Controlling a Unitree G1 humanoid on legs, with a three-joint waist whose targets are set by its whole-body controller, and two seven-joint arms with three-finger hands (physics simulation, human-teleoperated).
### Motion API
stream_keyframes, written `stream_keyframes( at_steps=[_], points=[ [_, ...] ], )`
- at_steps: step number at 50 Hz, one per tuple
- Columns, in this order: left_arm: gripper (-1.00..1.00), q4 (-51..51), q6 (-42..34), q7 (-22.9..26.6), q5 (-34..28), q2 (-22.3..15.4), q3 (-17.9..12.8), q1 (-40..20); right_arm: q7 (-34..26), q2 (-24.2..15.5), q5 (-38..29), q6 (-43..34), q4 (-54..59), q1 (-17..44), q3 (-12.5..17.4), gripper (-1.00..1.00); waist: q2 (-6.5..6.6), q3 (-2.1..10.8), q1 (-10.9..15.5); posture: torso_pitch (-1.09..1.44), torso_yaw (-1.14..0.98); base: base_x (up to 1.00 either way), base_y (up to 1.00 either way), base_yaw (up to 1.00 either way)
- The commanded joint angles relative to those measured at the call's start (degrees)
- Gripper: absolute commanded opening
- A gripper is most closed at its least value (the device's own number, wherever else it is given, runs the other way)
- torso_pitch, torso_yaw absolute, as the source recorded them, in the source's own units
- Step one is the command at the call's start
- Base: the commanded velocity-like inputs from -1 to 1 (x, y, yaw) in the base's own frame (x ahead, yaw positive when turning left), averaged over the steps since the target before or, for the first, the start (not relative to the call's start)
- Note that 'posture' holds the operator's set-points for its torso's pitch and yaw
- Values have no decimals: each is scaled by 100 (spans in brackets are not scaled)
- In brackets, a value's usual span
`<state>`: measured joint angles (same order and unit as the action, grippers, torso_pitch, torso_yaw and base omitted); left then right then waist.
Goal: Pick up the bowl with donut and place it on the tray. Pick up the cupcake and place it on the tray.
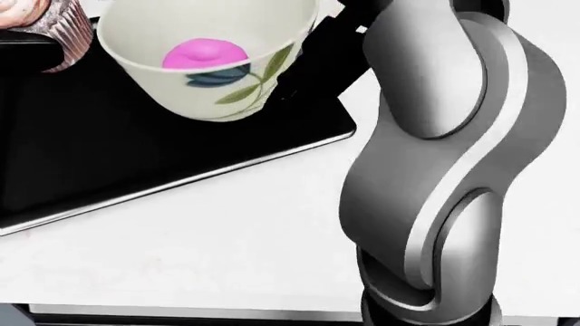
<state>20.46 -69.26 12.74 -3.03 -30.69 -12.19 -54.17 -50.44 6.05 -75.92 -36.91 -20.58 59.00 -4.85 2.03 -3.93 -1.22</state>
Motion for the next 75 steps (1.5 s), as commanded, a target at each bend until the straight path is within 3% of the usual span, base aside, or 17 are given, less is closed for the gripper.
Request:
stream_keyframes(
  at_steps=[1,18,36,45,75],
  points=[
    [-100,148,291,-63,-92,-62,-109,-170,-48,-26,-12,-38,-185,140,1,100,35,167,4,0,0,0,0,0],
    [-100,191,565,41,-340,13,-183,375,-296,-392,146,-586,-901,251,172,100,30,174,-3,0,0,0,0,0],
    [-100,299,748,183,-534,-107,-303,878,-221,-415,190,-651,-927,272,136,100,59,178,-6,0,0,0,0,0],
    [-100,120,1020,178,-706,183,-178,1049,-204,-387,177,-655,-965,238,125,100,58,187,6,0,0,0,0,0],
    [-100,-451,1595,323,-1306,572,-6,1214,-203,-395,177,-697,-1039,231,114,100,32,223,15,0,0,0,0,0]
  ],
)
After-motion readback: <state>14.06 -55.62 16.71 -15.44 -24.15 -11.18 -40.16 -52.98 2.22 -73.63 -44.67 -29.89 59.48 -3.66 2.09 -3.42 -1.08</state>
